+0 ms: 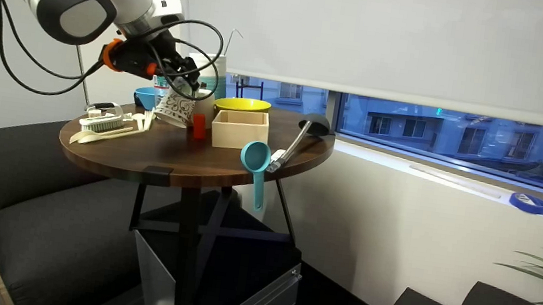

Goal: Stack up the cups on the table then put them upside down

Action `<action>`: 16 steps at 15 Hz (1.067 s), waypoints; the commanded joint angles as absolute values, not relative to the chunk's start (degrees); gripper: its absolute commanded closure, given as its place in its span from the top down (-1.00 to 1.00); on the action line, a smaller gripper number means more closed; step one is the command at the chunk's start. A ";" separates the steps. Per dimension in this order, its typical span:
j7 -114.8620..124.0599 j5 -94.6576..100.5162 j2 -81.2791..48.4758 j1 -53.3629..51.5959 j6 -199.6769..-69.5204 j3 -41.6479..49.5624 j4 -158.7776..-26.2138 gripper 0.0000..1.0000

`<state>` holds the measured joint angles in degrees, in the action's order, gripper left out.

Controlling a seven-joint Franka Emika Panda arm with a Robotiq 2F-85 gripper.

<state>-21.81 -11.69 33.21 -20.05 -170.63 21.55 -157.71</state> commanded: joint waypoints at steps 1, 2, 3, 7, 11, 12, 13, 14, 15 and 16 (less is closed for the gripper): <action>-20.45 -11.01 31.56 -19.92 -171.35 20.97 -157.71 0.98; -20.50 -10.97 31.33 -19.84 -171.27 20.88 -157.70 1.00; -20.57 -10.95 31.10 -19.78 -171.18 20.84 -157.71 1.00; -20.58 -10.60 30.57 -18.92 -170.57 20.34 -157.70 1.00; -19.58 -6.77 34.50 -12.18 -167.61 16.05 -157.60 1.00; -19.22 -5.44 36.11 -9.86 -165.63 14.56 -157.47 1.00; -17.86 -3.88 38.04 -6.51 -162.00 12.37 -157.27 1.00; -16.72 -2.49 40.12 -3.92 -158.11 10.57 -157.25 1.00; -15.52 -1.24 43.04 -1.68 -154.04 8.96 -157.90 1.00; -15.22 -0.66 45.12 -0.88 -149.96 8.32 -157.25 1.00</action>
<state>-18.55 -4.13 37.18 -5.73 -160.20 12.08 -156.77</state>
